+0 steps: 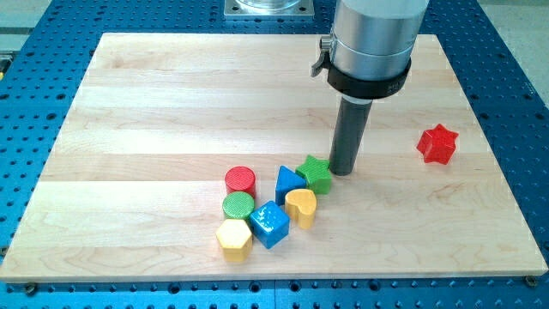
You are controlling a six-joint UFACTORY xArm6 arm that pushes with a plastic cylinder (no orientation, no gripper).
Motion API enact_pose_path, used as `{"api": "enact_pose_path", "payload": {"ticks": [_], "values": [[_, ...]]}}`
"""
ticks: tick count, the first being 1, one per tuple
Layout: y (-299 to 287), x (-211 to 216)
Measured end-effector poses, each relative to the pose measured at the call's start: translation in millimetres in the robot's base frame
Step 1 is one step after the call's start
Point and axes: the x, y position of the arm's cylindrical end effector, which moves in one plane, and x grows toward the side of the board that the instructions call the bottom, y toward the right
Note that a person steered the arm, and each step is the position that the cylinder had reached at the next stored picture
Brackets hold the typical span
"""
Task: Move the red star towards the top center of the board
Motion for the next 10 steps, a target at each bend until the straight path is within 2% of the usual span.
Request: {"api": "enact_pose_path", "payload": {"ticks": [1,2,4,5,6,7,9,10], "values": [[10,7],[-15,20],[-15,47],[69,44],[150,22],[189,-3],[90,-22],[77,-54]]}}
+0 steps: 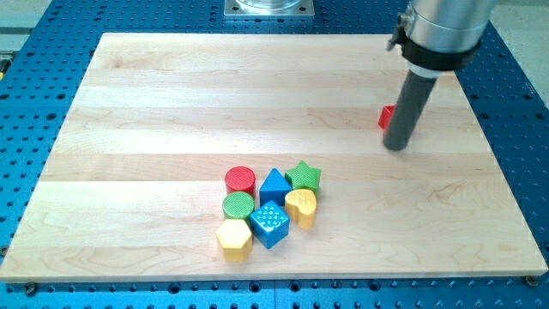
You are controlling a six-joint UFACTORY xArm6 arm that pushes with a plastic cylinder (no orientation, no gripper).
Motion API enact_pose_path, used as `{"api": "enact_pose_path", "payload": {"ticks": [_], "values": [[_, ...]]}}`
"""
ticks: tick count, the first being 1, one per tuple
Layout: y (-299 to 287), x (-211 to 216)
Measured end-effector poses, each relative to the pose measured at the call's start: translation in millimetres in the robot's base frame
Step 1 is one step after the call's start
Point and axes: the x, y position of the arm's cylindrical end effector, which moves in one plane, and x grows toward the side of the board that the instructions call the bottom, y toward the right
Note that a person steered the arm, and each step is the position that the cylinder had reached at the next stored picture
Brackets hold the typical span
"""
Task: Move the red star towards the top center of the board
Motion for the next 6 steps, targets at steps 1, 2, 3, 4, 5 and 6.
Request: {"api": "enact_pose_path", "payload": {"ticks": [1,2,3,4,5,6], "values": [[-20,-24],[-2,15],[42,10],[23,-27],[-7,-58],[-49,-85]]}}
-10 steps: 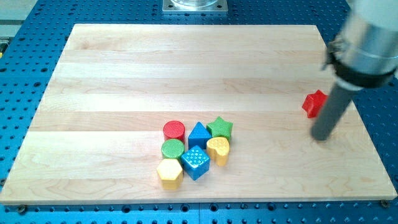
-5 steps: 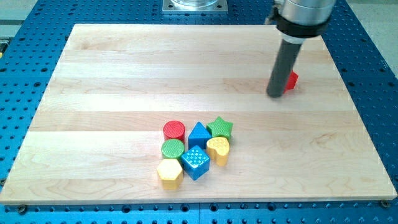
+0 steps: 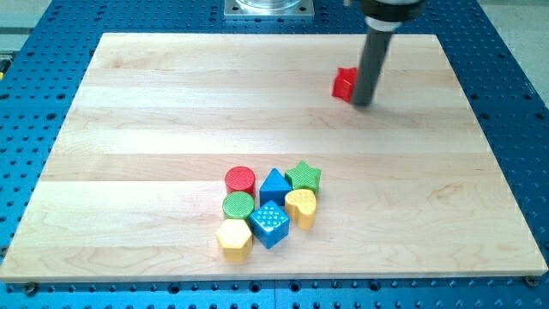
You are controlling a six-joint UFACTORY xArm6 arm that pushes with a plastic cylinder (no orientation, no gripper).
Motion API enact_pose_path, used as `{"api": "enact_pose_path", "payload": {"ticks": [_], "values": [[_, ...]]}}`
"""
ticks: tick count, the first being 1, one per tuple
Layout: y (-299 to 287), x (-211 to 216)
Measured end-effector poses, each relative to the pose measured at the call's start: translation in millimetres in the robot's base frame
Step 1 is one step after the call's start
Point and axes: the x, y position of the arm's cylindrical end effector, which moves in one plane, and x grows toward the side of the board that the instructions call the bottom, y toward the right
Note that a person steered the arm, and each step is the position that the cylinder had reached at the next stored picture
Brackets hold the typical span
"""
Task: Move the red star towards the top center of the board
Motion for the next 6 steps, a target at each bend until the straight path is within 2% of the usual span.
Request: {"api": "enact_pose_path", "payload": {"ticks": [1,2,6], "values": [[-25,-26],[-25,-63],[-49,-63]]}}
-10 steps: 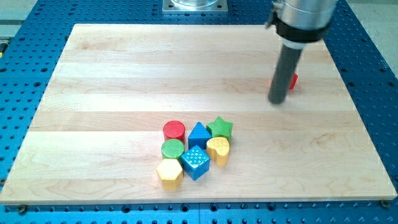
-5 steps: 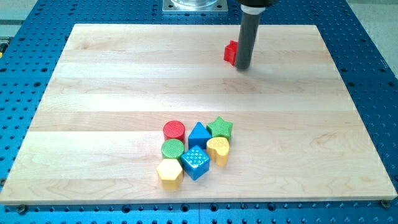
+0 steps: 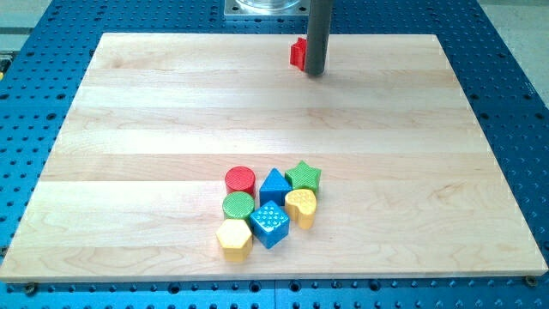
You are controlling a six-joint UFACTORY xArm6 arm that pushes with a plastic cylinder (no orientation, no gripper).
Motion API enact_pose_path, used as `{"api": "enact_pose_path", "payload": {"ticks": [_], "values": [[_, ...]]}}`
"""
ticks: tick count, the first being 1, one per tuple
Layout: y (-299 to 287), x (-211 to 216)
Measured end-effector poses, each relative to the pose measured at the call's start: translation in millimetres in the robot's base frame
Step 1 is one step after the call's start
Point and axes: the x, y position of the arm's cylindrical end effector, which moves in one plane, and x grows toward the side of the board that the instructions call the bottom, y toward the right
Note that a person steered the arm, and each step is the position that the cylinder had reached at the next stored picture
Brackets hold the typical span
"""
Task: Move the red star towards the top center of the board
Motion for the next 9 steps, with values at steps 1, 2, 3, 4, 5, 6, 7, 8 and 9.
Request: {"api": "enact_pose_path", "payload": {"ticks": [1,2,3,4,5,6,7,8,9], "values": [[0,-5],[0,-7],[0,-9],[29,-29],[1,-38],[-43,-36],[-47,-36],[-47,-29],[-42,-11]]}}
